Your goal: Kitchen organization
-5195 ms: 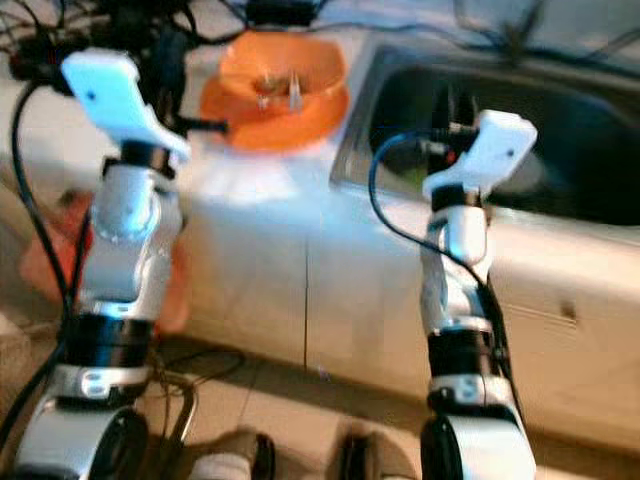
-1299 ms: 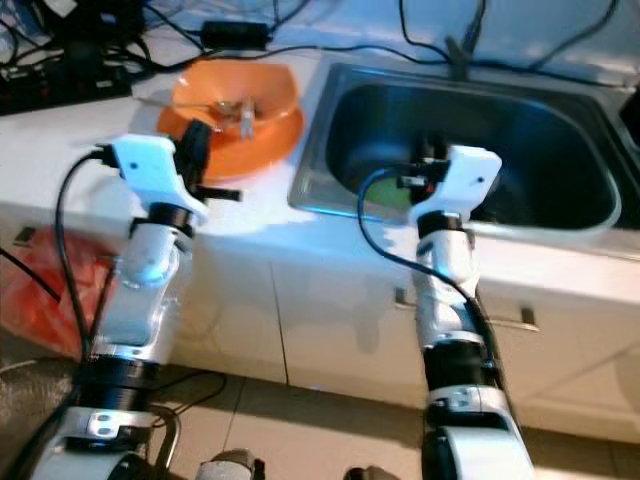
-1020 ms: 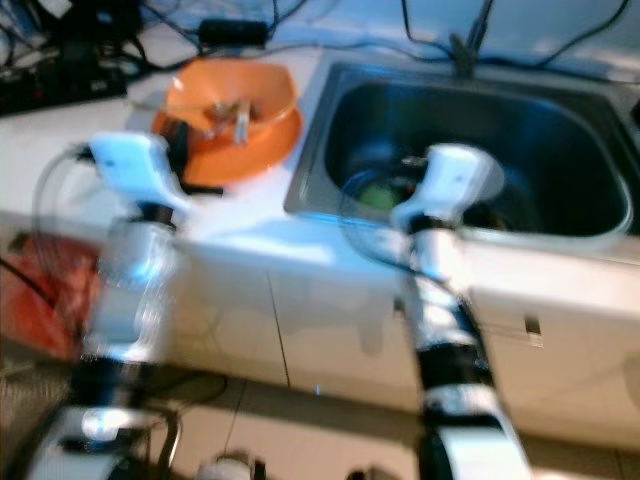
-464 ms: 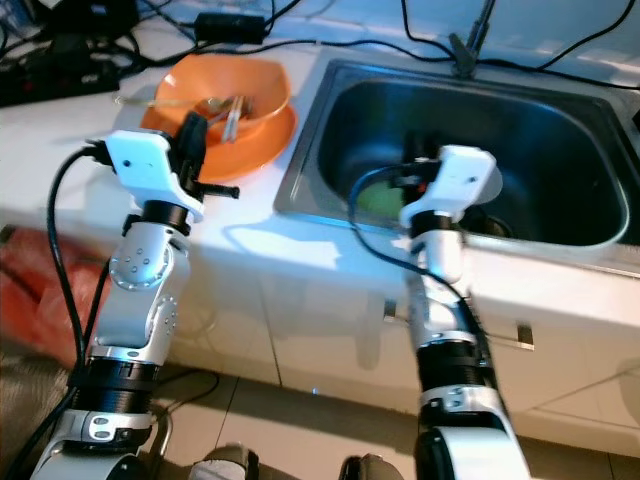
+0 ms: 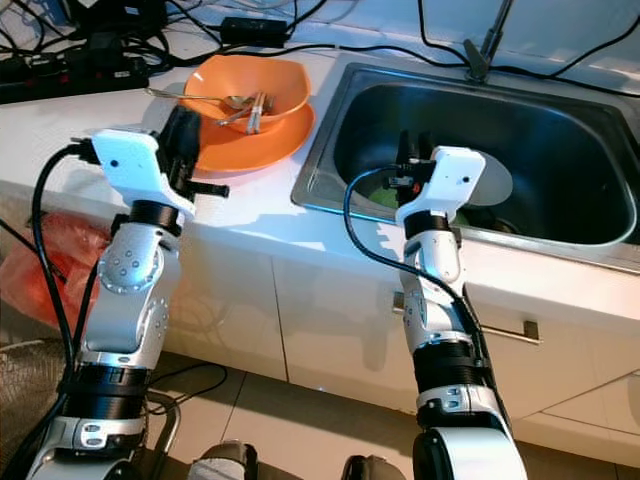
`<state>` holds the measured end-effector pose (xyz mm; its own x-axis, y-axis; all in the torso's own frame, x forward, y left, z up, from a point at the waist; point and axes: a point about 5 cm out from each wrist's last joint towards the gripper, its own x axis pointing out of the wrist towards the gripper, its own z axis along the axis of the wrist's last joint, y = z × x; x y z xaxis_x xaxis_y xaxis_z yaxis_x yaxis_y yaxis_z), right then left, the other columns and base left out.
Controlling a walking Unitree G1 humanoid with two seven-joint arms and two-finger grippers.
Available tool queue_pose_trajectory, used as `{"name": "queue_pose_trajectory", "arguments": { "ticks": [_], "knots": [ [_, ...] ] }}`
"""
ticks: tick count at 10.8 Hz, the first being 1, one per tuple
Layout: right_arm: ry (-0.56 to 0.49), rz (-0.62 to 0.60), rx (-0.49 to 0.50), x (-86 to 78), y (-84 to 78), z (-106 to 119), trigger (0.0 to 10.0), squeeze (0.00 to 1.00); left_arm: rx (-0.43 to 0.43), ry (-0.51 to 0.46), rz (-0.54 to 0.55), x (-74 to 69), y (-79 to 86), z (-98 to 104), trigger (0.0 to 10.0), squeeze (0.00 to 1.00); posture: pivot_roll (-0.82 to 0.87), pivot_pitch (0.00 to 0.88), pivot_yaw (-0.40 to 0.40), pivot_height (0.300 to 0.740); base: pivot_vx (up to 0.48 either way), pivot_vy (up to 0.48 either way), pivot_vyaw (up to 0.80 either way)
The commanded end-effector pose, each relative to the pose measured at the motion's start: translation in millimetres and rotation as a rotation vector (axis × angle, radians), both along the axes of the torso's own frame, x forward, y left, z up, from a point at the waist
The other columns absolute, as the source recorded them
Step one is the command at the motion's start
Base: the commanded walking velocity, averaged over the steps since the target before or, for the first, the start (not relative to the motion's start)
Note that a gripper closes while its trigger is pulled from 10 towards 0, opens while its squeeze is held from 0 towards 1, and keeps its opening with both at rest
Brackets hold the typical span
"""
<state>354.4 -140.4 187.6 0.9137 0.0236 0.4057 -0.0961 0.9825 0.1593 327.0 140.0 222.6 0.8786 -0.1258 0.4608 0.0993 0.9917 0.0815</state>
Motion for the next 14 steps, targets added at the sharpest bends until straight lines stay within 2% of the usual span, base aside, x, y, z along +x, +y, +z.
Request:
{"name": "queue_pose_trajectory", "arguments": {
  "ticks": [1,4,8,10,12,14],
  "knots": [
    [0.0,0.004,0.003,0.3,0.1,0.1,10.0,0.0,0.014,0.015,-0.029,-1.3,-5.0,-2.6,10.0,1.0,0.24,0.134,-0.019,0.74,0.0,0.0,0.0],
    [0.001,0.006,0.004,0.2,1.1,-0.4,10.0,0.0,0.038,0.014,-0.056,-2.2,-7.7,-2.0,10.0,1.0,0.24,0.13,-0.016,0.74,0.0,0.0,0.0],
    [0.002,0.014,0.009,-0.1,4.4,-0.9,10.0,0.0,0.059,-0.044,-0.076,-5.7,-12.5,13.5,10.0,1.0,0.24,0.139,-0.016,0.74,0.0,0.0,0.0],
    [0.003,0.015,0.01,-0.7,5.0,-1.4,10.0,0.0,0.066,-0.044,-0.074,-6.3,-12.5,12.5,10.0,1.0,0.24,0.144,-0.017,0.74,0.0,0.0,0.0],
    [0.003,0.01,0.011,-0.6,3.5,-1.1,10.0,0.0,0.095,-0.044,-0.083,-7.3,-15.5,11.5,10.0,1.0,0.24,0.147,-0.019,0.74,0.0,0.0,0.0],
    [0.004,0.011,0.011,-1.1,3.5,-1.6,10.0,0.0,0.168,-0.051,-0.095,-10.0,-21.4,9.4,10.0,1.0,0.24,0.152,-0.02,0.74,0.0,0.0,0.0]
  ]
}}
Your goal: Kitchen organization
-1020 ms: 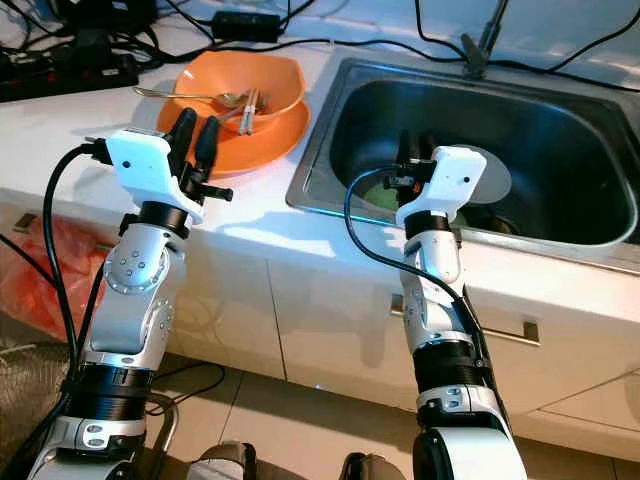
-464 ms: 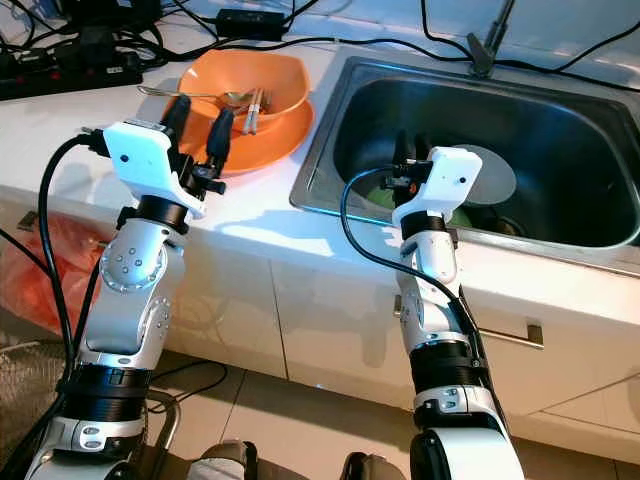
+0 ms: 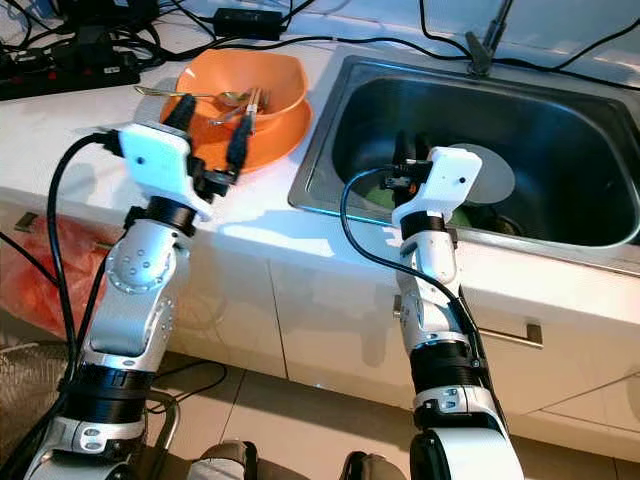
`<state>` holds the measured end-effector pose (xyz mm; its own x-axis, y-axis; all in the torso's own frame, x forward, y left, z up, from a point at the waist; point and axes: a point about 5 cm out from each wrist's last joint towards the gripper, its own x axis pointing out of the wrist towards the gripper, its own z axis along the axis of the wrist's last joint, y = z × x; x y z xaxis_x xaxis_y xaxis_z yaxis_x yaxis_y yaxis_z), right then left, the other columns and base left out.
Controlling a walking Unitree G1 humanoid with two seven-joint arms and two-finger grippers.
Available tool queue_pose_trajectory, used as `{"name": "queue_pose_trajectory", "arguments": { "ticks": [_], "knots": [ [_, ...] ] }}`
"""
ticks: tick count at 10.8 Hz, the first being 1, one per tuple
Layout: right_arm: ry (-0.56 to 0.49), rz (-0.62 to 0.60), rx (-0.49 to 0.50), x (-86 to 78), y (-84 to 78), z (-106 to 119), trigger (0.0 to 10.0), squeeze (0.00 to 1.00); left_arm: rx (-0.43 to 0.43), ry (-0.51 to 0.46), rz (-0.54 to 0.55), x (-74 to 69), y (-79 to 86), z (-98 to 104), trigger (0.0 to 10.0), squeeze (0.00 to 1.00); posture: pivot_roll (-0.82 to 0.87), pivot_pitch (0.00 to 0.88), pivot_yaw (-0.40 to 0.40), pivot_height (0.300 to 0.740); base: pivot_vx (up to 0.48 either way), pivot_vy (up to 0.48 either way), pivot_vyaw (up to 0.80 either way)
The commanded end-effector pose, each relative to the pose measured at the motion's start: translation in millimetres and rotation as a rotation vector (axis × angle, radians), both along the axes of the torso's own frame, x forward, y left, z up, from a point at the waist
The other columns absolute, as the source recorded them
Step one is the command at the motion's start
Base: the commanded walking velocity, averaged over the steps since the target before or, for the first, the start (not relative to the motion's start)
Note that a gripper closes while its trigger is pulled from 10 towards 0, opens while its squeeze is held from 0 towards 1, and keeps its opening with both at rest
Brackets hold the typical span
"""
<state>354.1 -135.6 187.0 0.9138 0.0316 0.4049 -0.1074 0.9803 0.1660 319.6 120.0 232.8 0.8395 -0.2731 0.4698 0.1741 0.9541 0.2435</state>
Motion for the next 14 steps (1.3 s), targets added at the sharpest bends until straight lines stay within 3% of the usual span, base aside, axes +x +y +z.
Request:
{"name": "queue_pose_trajectory", "arguments": {
  "ticks": [1,2,3,4,7,10,14],
  "knots": [
    [0.004,0.001,0.004,-0.9,-1.0,-1.2,10.0,0.0,0.058,-0.008,0.001,-2.5,-3.1,-1.6,10.0,1.0,0.24,0.152,-0.02,0.74,0.0,0.0,0.0],
    [0.004,0.003,0.005,-0.8,-0.7,-1.1,10.0,0.0,0.154,-0.024,0.018,-1.6,-6.0,-2.4,10.0,0.0,0.24,0.152,-0.022,0.74,0.0,0.0,0.0],
    [0.004,0.008,0.007,-0.5,-0.3,-0.8,10.0,0.0,0.291,-0.049,0.047,0.8,-8.3,-3.9,10.0,0.0,0.24,0.151,-0.023,0.74,0.0,0.0,0.0],
    [0.004,0.009,0.007,-0.4,0.0,-0.6,10.0,0.0,0.324,-0.05,0.058,2.0,-7.9,-4.3,10.0,0.0,0.24,0.15,-0.023,0.74,0.0,0.0,0.0],
    [0.003,0.015,0.013,0.0,1.4,-0.5,10.0,0.0,0.618,-0.092,0.116,12.8,-13.5,-5.0,10.0,0.0,0.24,0.144,-0.02,0.74,0.0,0.0,0.0],
    [-0.002,0.012,0.014,0.1,0.8,0.8,10.0,0.0,0.749,-0.101,0.133,24.1,-23.4,-8.5,10.0,0.0,0.23,0.139,-0.016,0.74,0.0,0.0,0.0],
    [-0.004,0.014,0.018,-0.2,1.7,0.1,10.0,0.0,0.868,-0.097,0.257,37.6,-14.8,-6.8,10.0,0.0,0.23,0.128,-0.01,0.74,0.0,0.0,0.0]
  ]
}}
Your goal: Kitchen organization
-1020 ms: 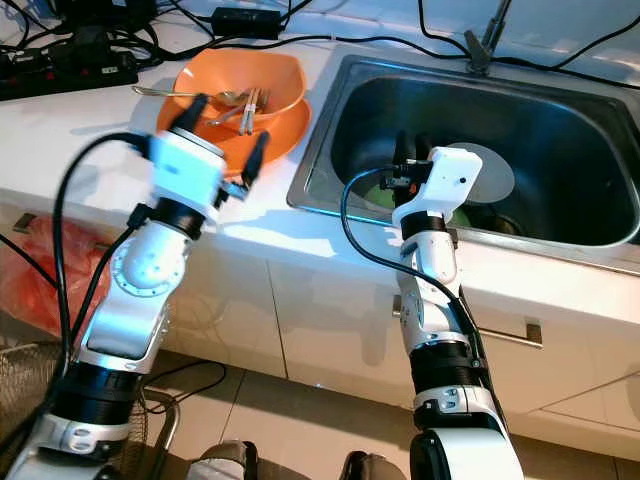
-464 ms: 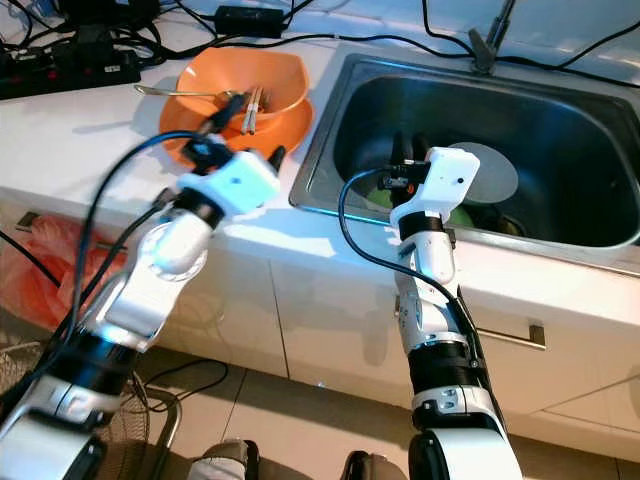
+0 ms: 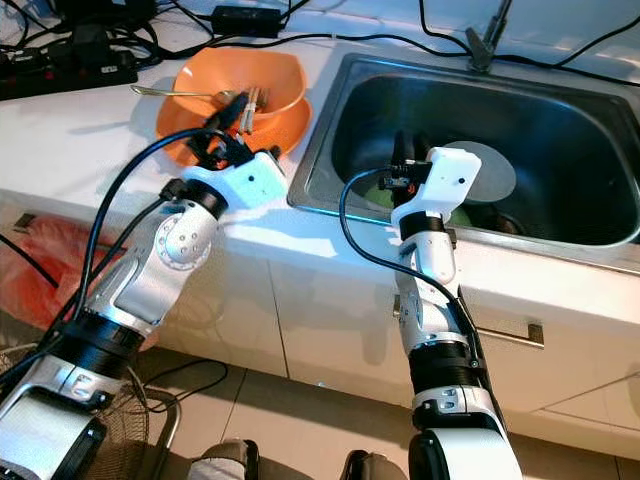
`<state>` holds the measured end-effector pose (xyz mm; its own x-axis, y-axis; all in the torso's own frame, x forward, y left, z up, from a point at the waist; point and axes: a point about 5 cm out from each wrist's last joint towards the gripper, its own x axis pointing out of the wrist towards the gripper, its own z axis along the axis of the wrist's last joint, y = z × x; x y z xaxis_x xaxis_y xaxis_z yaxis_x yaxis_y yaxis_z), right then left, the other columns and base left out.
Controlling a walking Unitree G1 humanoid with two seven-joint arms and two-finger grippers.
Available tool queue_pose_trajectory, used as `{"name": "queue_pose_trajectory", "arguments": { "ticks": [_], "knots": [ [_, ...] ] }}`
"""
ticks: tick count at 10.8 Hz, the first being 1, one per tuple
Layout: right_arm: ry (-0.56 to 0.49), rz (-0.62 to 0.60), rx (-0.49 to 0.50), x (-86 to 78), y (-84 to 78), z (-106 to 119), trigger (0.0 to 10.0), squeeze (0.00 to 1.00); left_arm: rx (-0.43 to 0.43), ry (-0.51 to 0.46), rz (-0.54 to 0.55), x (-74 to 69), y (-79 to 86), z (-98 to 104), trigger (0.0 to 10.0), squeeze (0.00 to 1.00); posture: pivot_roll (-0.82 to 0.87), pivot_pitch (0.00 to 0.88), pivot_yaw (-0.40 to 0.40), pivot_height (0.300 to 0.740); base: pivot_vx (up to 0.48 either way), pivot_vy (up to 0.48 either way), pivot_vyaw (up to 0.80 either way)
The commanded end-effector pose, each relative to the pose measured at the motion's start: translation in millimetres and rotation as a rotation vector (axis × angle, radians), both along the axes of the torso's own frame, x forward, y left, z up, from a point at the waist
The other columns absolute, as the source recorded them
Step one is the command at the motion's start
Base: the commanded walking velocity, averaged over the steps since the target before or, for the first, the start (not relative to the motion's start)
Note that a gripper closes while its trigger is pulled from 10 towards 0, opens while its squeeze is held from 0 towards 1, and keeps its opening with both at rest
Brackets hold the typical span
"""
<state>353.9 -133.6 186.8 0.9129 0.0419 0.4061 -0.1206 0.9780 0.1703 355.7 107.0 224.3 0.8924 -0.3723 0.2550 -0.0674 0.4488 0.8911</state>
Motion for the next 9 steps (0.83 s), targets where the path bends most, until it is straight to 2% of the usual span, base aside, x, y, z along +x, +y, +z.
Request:
{"name": "queue_pose_trajectory", "arguments": {
  "ticks": [1,4,5,7,9],
  "knots": [
    [-0.002,0.001,0.013,-0.1,-0.4,0.2,10.0,0.0,0.021,-0.014,0.013,2.2,-0.7,2.0,10.0,0.0,0.23,0.127,-0.01,0.74,0.0,0.0,0.0],
    [-0.001,0.002,0.015,-0.3,-0.1,-0.3,10.0,0.0,0.018,-0.029,0.04,3.8,1.9,2.6,10.0,0.0,0.23,0.121,-0.011,0.74,0.0,0.0,0.0],
    [-0.002,0.004,0.014,-0.3,0.4,-0.2,10.0,0.0,0.009,-0.038,0.042,4.1,2.0,3.7,2.5,0.0,0.23,0.12,-0.011,0.74,0.0,0.0,0.0],
    [-0.002,0.003,0.014,-0.4,0.3,-0.1,10.0,0.0,-0.002,-0.039,0.045,4.1,1.4,2.9,3.1,0.0,0.23,0.123,-0.011,0.74,0.0,0.0,0.0],
    [0.0,0.0,0.013,-0.2,-0.2,0.1,10.0,0.0,-0.005,-0.035,0.043,3.9,0.5,1.4,2.0,0.0,0.23,0.129,-0.014,0.74,0.0,0.0,0.0]
  ]
}}
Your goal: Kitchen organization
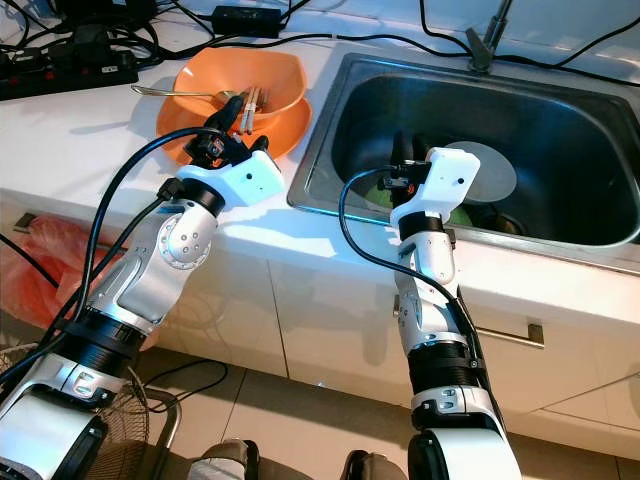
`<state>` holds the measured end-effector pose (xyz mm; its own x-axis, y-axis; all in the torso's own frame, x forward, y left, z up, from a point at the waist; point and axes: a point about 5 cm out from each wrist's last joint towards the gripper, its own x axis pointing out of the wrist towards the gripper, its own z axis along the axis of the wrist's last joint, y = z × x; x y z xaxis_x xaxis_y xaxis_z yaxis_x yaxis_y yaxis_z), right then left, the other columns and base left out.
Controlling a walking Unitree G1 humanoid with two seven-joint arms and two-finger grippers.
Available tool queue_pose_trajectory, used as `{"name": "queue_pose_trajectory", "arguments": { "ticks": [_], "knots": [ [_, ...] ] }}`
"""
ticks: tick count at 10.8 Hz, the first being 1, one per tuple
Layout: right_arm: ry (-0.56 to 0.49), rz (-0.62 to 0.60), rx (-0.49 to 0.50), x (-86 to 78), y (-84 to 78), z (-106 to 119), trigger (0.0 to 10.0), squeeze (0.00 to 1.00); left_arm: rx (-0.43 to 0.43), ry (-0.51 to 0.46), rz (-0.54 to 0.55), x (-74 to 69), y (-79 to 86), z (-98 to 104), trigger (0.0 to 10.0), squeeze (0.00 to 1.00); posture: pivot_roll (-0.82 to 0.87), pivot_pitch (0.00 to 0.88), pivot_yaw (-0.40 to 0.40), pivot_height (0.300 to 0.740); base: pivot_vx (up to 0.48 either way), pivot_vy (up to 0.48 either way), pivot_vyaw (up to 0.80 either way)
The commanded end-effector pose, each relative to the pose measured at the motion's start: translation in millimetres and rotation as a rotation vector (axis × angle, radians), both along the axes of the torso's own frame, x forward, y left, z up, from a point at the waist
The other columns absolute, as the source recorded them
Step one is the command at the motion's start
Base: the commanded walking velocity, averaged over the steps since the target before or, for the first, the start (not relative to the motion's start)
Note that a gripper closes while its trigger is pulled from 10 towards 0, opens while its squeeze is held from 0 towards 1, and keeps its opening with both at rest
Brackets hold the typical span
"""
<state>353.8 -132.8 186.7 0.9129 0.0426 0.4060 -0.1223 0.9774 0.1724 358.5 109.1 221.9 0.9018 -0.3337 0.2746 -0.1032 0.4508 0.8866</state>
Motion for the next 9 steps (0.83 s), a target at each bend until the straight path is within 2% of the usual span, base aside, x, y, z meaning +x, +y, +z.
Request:
{"name": "queue_pose_trajectory", "arguments": {
  "ticks": [1,2,3,4,5,9],
  "knots": [
    [0.0,-0.002,0.011,0.2,-1.1,0.3,10.0,0.0,0.001,-0.015,0.009,1.9,-0.6,3.9,3.5,0.0,0.23,0.13,-0.014,0.74,0.0,0.0,0.0],
    [0.001,-0.003,0.011,0.4,-1.2,0.4,10.0,0.0,0.011,-0.009,0.014,2.3,-0.1,2.7,5.0,0.0,0.23,0.131,-0.013,0.74,0.0,0.0,0.0],
    [0.001,-0.004,0.012,0.4,-1.2,0.3,10.0,0.0,0.016,-0.005,0.016,2.5,0.1,1.6,10.0,0.0,0.23,0.13,-0.013,0.74,0.0,0.0,0.0],
    [0.001,-0.005,0.012,0.3,-1.2,0.2,10.0,0.0,0.016,-0.004,0.016,2.5,0.1,1.3,9.5,0.0,0.23,0.13,-0.012,0.74,0.0,0.0,0.0],
    [0.002,-0.008,0.012,0.0,-1.9,-0.4,10.0,0.0,0.01,-0.003,0.012,2.4,-0.6,0.9,0.0,0.0,0.23,0.132,-0.012,0.74,0.0,0.0,0.0],
    [0.006,-0.008,0.012,0.1,-2.5,-1.0,10.0,0.0,0.01,-0.002,0.011,1.6,-1.1,-0.6,0.0,0.0,0.23,0.132,-0.015,0.74,0.0,0.0,0.0]
  ]
}}
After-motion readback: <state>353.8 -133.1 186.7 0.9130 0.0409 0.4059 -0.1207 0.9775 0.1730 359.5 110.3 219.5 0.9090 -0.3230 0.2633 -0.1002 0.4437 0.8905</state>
